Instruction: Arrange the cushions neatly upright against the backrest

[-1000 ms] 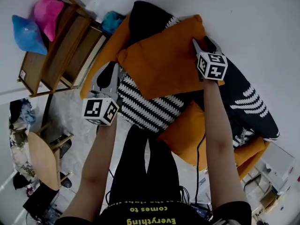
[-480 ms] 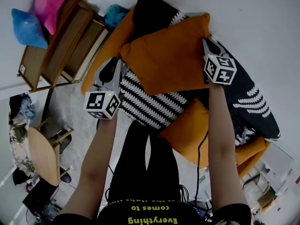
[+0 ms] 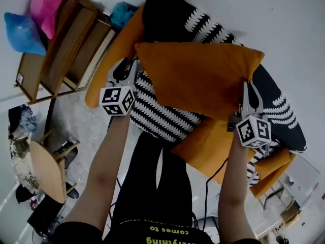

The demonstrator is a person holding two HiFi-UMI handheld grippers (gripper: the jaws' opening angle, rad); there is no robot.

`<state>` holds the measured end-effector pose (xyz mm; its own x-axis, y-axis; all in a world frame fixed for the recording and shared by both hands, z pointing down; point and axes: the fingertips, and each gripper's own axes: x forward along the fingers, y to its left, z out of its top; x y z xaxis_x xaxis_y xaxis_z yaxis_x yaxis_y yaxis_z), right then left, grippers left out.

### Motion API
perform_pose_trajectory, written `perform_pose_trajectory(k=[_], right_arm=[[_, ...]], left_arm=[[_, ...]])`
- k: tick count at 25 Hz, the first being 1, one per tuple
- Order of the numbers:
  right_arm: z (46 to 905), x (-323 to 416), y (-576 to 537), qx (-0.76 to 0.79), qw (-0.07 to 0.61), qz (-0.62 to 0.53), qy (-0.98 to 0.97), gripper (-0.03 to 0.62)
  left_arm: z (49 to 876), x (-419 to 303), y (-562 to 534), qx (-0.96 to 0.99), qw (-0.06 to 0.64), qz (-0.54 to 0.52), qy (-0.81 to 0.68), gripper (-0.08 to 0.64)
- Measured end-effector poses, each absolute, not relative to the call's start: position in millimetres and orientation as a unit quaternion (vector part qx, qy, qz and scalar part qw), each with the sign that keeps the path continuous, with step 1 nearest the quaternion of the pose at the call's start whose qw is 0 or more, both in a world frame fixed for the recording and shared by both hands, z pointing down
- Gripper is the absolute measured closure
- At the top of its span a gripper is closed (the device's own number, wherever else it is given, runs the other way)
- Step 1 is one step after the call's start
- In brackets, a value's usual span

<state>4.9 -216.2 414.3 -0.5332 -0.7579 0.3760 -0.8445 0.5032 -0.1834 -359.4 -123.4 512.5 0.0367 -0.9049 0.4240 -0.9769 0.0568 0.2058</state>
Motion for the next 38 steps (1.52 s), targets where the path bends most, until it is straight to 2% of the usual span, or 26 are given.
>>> perform_pose_trajectory(k=[2, 5, 10, 15, 17, 18, 19, 21, 23, 24, 29, 38], right_arm=[[411, 13, -198, 0.471, 0.119, 0.160, -0.859, 0.569], [407, 15, -183, 0.474, 0.114, 0.136, -0.863, 0.569], [403, 23, -162, 0.472, 0.114, 0.098, -0.869, 0.569], [407, 31, -149, 0.454, 0.120, 0.055, -0.881, 0.569], [410, 34, -146, 0.449, 0.120, 0.045, -0.884, 0.569], [411, 37, -144, 0.448, 0.120, 0.043, -0.885, 0.569], [412, 38, -143, 0.448, 0.121, 0.041, -0.885, 0.569], [415, 39, -142, 0.447, 0.123, 0.039, -0.885, 0.569], [417, 38, -144, 0.450, 0.120, 0.039, -0.884, 0.569], [418, 38, -146, 0.454, 0.118, 0.040, -0.882, 0.569], [417, 50, -142, 0.474, 0.103, 0.063, -0.872, 0.569], [371, 48, -118, 0.484, 0.033, 0.071, -0.872, 0.569]], left_arm=[[529, -353, -135, 0.691, 0.234, 0.090, -0.678, 0.421], [555, -327, -158, 0.710, 0.272, 0.082, -0.644, 0.335], [604, -297, -190, 0.705, 0.354, 0.049, -0.613, 0.236], [614, -281, -218, 0.724, 0.375, 0.040, -0.578, 0.114], [618, -269, -222, 0.735, 0.387, 0.043, -0.556, 0.117], [621, -263, -222, 0.738, 0.397, 0.047, -0.543, 0.133], [624, -257, -221, 0.742, 0.407, 0.050, -0.531, 0.181], [625, -246, -220, 0.753, 0.405, 0.065, -0.515, 0.314], [621, -236, -221, 0.770, 0.368, 0.095, -0.513, 0.511], [619, -233, -221, 0.776, 0.346, 0.112, -0.514, 0.556], [609, -229, -212, 0.784, 0.345, 0.107, -0.506, 0.560], [547, -248, -190, 0.782, 0.326, 0.046, -0.530, 0.560]])
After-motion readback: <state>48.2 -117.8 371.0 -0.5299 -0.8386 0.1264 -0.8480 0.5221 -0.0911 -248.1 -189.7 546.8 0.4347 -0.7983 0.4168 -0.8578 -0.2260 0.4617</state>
